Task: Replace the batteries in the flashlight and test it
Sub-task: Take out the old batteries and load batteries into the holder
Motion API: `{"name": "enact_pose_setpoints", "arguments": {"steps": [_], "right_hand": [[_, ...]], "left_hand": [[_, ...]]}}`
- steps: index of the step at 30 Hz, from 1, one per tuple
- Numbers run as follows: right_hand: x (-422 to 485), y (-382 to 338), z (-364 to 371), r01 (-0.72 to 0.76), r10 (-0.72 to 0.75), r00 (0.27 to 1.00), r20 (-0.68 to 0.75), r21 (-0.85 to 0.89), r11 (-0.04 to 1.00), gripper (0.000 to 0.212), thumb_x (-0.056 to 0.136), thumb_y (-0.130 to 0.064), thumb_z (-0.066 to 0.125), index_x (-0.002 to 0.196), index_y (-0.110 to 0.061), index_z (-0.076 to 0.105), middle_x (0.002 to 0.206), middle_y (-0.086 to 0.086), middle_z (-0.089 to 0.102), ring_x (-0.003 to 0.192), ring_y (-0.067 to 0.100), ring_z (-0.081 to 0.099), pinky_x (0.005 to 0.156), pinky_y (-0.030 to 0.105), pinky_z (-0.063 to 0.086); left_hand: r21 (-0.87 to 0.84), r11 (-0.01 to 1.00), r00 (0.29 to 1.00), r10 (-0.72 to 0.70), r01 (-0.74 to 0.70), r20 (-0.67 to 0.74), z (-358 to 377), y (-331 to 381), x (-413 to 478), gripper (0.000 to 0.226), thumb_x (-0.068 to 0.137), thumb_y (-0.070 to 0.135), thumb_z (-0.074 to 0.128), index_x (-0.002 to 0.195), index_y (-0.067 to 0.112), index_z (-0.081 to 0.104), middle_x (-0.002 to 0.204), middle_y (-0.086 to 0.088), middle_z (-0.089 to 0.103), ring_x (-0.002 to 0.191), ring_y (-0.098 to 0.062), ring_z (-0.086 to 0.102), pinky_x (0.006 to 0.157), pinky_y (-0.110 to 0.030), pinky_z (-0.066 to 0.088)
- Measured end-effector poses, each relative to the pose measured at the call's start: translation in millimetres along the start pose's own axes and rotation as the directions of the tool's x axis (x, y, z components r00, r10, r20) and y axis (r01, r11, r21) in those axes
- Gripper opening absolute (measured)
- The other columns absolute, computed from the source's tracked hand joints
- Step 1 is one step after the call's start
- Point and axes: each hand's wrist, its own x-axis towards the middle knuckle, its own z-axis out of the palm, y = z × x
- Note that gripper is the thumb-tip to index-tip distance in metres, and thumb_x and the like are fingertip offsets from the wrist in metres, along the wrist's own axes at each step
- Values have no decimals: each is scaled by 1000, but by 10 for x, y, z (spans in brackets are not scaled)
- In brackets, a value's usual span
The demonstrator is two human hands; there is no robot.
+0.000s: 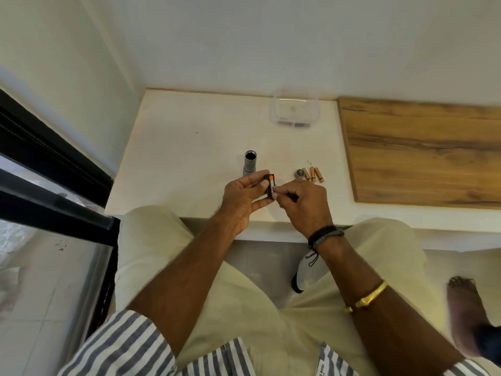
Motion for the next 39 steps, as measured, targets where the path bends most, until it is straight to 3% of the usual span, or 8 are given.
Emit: {"name": "enact_pose_setpoints", "arguments": {"steps": [5,10,17,20,23,27,31,39], "right_hand": [[56,24,-3,-50,49,998,26,7,999,13,90,-13,74,102,-10,81,88,6,77,76,18,70,79,33,60],[240,145,-63,-190,206,976,-64,203,961,9,89,-15,76,97,-17,81,80,-8,76,68,13,74,83,31,62],[1124,323,-256,-253,332,927,-173,366,896,9,85,-11,76,91,-16,81,77,1,78,63,13,72,65,34,65],[1616,426,-331,-246,289,938,-192,221,944,9,85,-14,76,92,-18,80,79,-3,76,66,8,70,68,32,65],[2019,499,-358,-200,200,971,-131,9,980,11,84,-17,77,94,-17,82,89,-2,78,86,11,72,86,27,58],[2434,569,-312,-161,169,985,14,-238,958,12,83,-18,76,92,-20,82,97,0,79,93,17,72,80,24,55],[2694,631,-173,-106,189,965,182,-390,915,16,82,-12,75,92,-22,82,102,1,78,99,22,70,92,34,58],[2867,678,-45,22,165,940,299,-535,845,24,84,-8,65,85,-27,80,103,0,77,99,25,70,90,30,56]], "left_hand": [[-74,995,998,-61,62,6,44,-24,-13,24,92,2,63,115,6,69,113,-14,73,102,-32,72,77,-39,60],[-173,978,993,-117,113,-13,79,-24,11,27,89,3,68,116,0,68,115,-23,70,105,-36,70,86,-48,58],[-260,950,985,-170,170,23,98,-40,63,26,91,0,64,117,-4,64,115,-25,70,106,-36,69,83,-44,59],[-263,947,983,-183,185,31,88,-58,101,25,92,0,62,117,-4,64,114,-25,70,108,-36,69,87,-42,59],[-255,948,981,-189,192,38,70,-69,138,24,92,1,62,115,-2,66,114,-24,70,109,-36,68,88,-41,59],[-251,946,979,-197,202,46,53,-68,181,24,92,2,63,115,-1,67,114,-23,70,108,-35,69,84,-38,59],[-249,948,980,-193,198,45,44,-73,209,25,92,2,62,117,0,67,115,-21,71,108,-34,69,82,-37,59],[-256,945,979,-190,202,69,47,-43,225,25,92,0,61,116,2,67,115,-19,71,107,-32,70,82,-35,60]]}}
